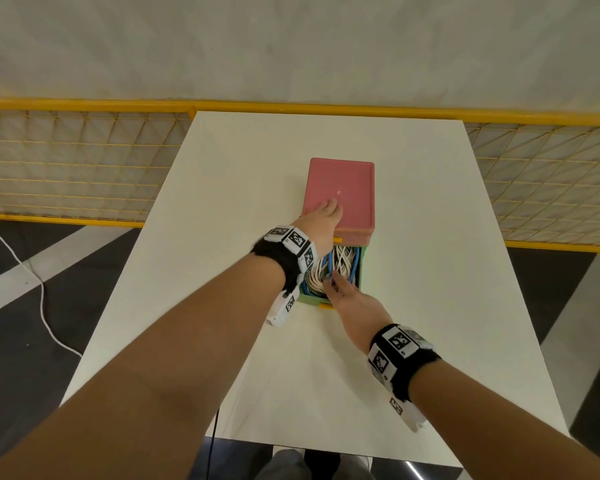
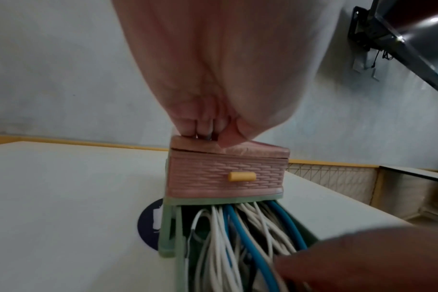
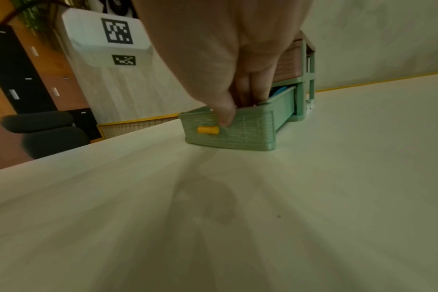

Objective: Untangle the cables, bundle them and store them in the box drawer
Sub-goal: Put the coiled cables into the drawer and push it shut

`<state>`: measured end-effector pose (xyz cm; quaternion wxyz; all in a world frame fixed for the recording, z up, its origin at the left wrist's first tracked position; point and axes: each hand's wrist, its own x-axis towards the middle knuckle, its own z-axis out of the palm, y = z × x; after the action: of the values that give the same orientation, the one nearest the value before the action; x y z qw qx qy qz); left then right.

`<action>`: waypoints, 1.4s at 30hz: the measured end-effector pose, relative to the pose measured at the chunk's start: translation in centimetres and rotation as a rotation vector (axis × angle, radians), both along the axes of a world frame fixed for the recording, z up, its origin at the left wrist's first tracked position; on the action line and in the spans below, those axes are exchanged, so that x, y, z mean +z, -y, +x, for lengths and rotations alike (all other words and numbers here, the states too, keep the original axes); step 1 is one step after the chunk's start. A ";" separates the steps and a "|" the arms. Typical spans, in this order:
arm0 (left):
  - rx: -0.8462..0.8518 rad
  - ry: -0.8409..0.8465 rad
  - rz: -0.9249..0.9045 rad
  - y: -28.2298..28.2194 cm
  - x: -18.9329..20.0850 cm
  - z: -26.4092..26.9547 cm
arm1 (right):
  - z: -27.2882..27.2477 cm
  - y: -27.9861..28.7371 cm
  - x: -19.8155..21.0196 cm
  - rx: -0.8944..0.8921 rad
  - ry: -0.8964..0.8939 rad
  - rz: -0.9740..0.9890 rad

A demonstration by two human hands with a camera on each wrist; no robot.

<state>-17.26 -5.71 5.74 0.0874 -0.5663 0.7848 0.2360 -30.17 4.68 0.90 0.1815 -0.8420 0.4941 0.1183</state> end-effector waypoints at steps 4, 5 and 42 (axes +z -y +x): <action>-0.002 -0.009 0.015 0.0 0.4 0.2 | 0.1 -0.5 0.8 -0.012 0.001 -0.078; 0.001 -0.011 0.018 0.0 0.4 0.2 | 0.2 -0.5 0.6 -0.002 -0.007 -0.077; 0.033 -0.079 0.066 0.7 0.6 0.9 | -1.7 9.3 -4.1 -0.840 0.687 -0.060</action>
<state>-16.35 -6.38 6.36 0.0708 -0.5663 0.7700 0.2853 -31.83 -4.66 -3.23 0.3402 -0.5669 0.7036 -0.2605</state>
